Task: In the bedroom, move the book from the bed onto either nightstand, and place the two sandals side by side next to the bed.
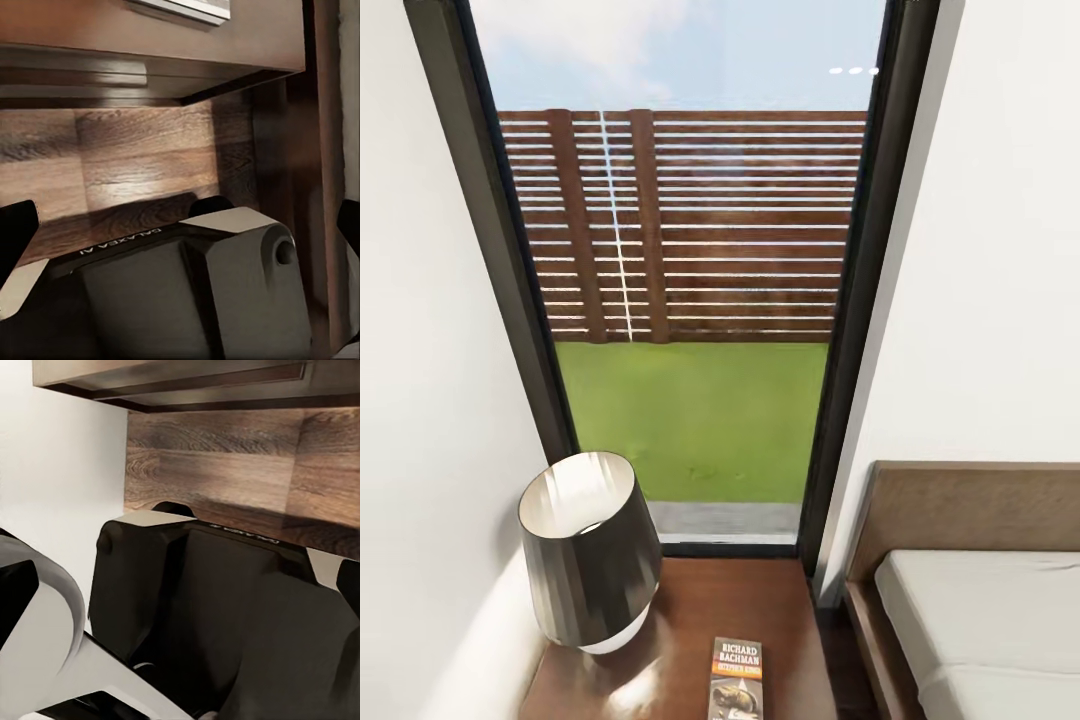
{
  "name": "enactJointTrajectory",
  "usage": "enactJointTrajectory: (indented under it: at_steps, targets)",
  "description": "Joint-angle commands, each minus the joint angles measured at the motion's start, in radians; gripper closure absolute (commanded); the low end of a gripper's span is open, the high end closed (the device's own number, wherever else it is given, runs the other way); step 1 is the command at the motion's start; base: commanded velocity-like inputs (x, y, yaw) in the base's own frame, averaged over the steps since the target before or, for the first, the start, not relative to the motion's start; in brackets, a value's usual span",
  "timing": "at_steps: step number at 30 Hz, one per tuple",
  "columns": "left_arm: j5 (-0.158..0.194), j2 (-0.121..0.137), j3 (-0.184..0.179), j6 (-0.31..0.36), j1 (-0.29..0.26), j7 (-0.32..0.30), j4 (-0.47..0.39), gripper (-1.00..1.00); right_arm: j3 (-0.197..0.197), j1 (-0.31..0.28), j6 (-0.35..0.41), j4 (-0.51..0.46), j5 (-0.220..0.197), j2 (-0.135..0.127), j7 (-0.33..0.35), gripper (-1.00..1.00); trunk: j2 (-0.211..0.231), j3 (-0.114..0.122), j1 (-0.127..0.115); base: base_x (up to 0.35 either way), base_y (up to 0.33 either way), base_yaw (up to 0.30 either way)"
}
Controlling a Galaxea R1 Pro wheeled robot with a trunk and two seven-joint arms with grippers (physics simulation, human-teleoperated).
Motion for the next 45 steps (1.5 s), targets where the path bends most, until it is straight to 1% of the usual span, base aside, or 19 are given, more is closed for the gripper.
enactJointTrajectory:
  at_steps: [1,18,19,21,24,26,28,32,34,45]
  targets:
    - [0.009,0.0,-0.002,0.0,-0.001,-0.003,0.002,-1.0,0.009,-0.002,-0.005,0.004,-0.009,0.0,0.004,-1.0,-0.001,-0.001,0.0,0.0,0.0,0.0]
    - [0.009,0.0,-0.001,0.0,-0.001,0.002,0.003,-1.0,0.009,-0.002,-0.004,0.003,-0.01,0.001,0.002,-1.0,-0.001,-0.001,0.0,0.0,0.0,0.0]
    - [0.009,0.0,-0.001,0.0,-0.001,0.007,0.003,-1.0,0.009,-0.002,-0.004,0.002,-0.01,0.002,0.002,-1.0,-0.001,-0.001,0.0,0.0,0.0,0.0]
    - [0.01,0.0,0.0,0.0,-0.001,0.052,0.003,-1.0,0.01,-0.001,-0.005,0.002,-0.009,0.008,0.003,-1.0,-0.001,-0.001,0.0,0.0,0.0,0.0]
    - [0.01,-0.002,0.0,0.0,-0.001,0.142,0.003,-1.0,0.01,-0.001,-0.005,0.002,-0.008,0.013,0.002,-1.0,-0.001,-0.001,0.0,0.0,0.0,0.0]
    - [0.011,-0.003,0.0,0.0,-0.001,0.176,0.003,-1.0,0.01,-0.001,-0.005,0.002,-0.008,0.015,0.003,-1.0,-0.001,-0.001,0.0,0.0,0.0,0.0]
    - [0.011,-0.002,0.0,0.001,-0.001,0.202,0.003,-1.0,0.01,-0.001,-0.005,0.002,-0.009,0.025,0.003,-1.0,-0.001,-0.001,0.0,0.0,0.0,0.0]
    - [0.012,-0.001,0.0,0.001,-0.001,0.216,0.004,-1.0,0.009,-0.001,-0.005,0.002,-0.008,0.039,0.003,-1.0,-0.001,-0.001,0.0,0.0,0.0,0.0]
    - [0.011,-0.001,0.0,0.001,-0.001,0.218,0.003,-1.0,0.009,-0.001,-0.005,0.002,-0.008,0.042,0.003,-1.0,-0.001,-0.001,0.0,0.0,0.0,0.0]
    - [0.011,-0.001,0.0,0.001,-0.001,0.22,0.003,-1.0,0.009,-0.001,-0.004,0.002,-0.008,0.045,0.003,-1.0,-0.001,-0.001,0.0,0.0,0.0,0.0]
